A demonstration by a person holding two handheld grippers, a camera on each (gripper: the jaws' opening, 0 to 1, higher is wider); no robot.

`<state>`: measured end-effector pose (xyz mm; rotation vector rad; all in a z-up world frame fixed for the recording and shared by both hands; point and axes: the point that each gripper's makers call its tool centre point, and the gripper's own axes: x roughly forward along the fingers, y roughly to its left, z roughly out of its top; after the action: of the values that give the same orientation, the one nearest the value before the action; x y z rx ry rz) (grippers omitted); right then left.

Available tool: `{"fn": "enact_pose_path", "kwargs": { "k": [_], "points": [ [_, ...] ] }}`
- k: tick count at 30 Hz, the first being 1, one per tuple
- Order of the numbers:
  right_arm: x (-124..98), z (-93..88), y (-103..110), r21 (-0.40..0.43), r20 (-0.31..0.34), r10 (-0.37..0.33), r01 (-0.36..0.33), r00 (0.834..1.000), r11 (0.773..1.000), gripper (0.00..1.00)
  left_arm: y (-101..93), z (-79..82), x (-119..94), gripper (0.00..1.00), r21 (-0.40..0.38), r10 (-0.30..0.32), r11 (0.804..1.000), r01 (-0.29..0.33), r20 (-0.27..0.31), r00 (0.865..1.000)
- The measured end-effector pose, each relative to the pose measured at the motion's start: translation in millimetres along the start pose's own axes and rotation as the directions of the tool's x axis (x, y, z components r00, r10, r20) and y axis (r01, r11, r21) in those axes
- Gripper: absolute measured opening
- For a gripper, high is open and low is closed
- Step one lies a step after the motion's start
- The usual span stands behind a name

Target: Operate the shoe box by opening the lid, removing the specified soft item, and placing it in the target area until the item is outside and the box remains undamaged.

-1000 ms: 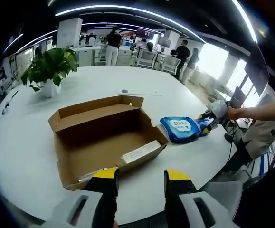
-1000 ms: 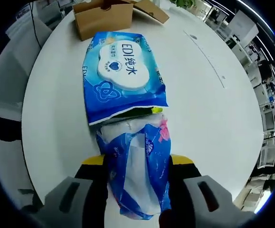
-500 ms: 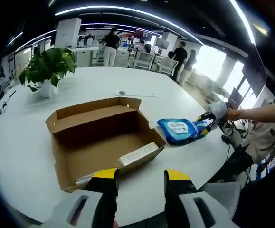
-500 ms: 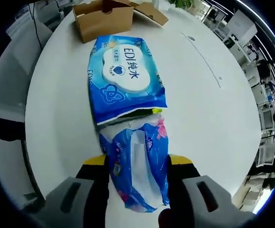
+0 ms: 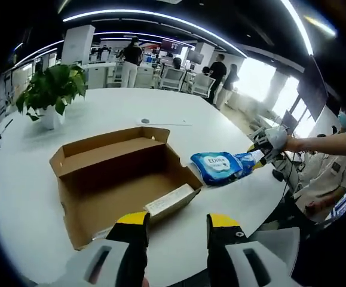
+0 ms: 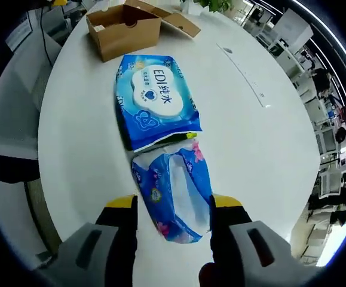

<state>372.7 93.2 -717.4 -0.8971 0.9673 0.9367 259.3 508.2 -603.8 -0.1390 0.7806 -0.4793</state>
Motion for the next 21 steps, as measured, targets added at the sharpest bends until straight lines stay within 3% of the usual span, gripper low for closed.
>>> {"fn": "enact_pose_path", "kwargs": {
  "k": [9, 21],
  "points": [
    [-16.3, 3.5, 8.2, 0.057, 0.01, -0.034, 0.034, 0.999, 0.998, 0.45, -1.0, -2.0, -7.1, 0.38, 0.009, -0.025, 1.0, 0.025, 0.01, 1.0],
    [-28.1, 26.9, 21.4, 0.223, 0.09, -0.076, 0.055, 0.993, 0.973, 0.46, 8.4, -7.0, -22.6, 0.38, -0.003, -0.034, 0.999, 0.034, 0.027, 0.999]
  ]
}}
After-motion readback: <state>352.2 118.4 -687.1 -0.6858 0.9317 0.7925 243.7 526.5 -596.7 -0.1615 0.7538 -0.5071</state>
